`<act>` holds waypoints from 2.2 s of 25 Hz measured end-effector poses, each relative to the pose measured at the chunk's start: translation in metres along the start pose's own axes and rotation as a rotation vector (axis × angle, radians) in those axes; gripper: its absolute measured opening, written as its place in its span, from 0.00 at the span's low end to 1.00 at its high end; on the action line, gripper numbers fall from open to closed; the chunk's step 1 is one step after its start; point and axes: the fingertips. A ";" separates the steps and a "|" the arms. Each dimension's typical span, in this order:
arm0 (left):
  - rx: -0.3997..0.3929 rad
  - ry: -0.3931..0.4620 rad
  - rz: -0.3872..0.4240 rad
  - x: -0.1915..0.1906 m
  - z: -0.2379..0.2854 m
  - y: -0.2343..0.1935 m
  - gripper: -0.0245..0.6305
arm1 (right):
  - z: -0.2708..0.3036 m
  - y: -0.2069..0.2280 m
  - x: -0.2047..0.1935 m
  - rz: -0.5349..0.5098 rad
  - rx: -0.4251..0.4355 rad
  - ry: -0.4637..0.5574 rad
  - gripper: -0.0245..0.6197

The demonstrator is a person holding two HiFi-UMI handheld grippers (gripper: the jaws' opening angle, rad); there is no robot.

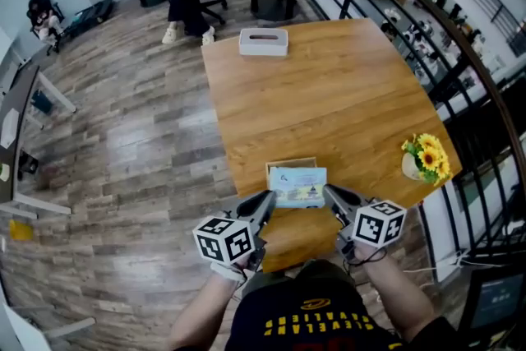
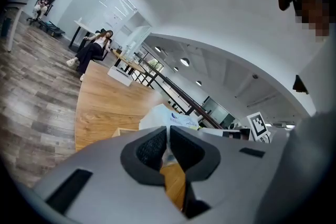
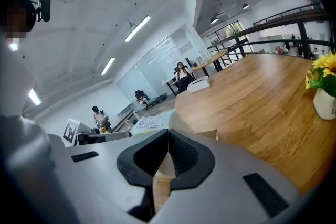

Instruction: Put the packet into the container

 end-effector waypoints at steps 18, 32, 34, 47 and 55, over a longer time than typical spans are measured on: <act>0.123 -0.067 0.002 -0.023 0.042 -0.034 0.07 | 0.047 0.050 0.004 -0.017 0.004 -0.102 0.06; 0.142 -0.129 0.000 -0.047 0.057 -0.052 0.07 | 0.066 0.075 -0.007 -0.040 -0.030 -0.156 0.06; 0.143 -0.142 0.003 -0.050 0.058 -0.053 0.07 | 0.068 0.079 -0.011 -0.042 -0.038 -0.164 0.06; 0.142 -0.208 0.041 -0.066 0.065 -0.059 0.07 | 0.076 0.089 -0.018 -0.065 -0.067 -0.175 0.06; 0.141 -0.252 0.076 -0.075 0.069 -0.061 0.07 | 0.079 0.095 -0.024 -0.081 -0.086 -0.190 0.06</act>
Point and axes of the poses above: the fingertips, and each gripper's own axes: z forward along the fingers, y to its right, x out of its top, and after that the axes turned 14 degrees about z, right-handed
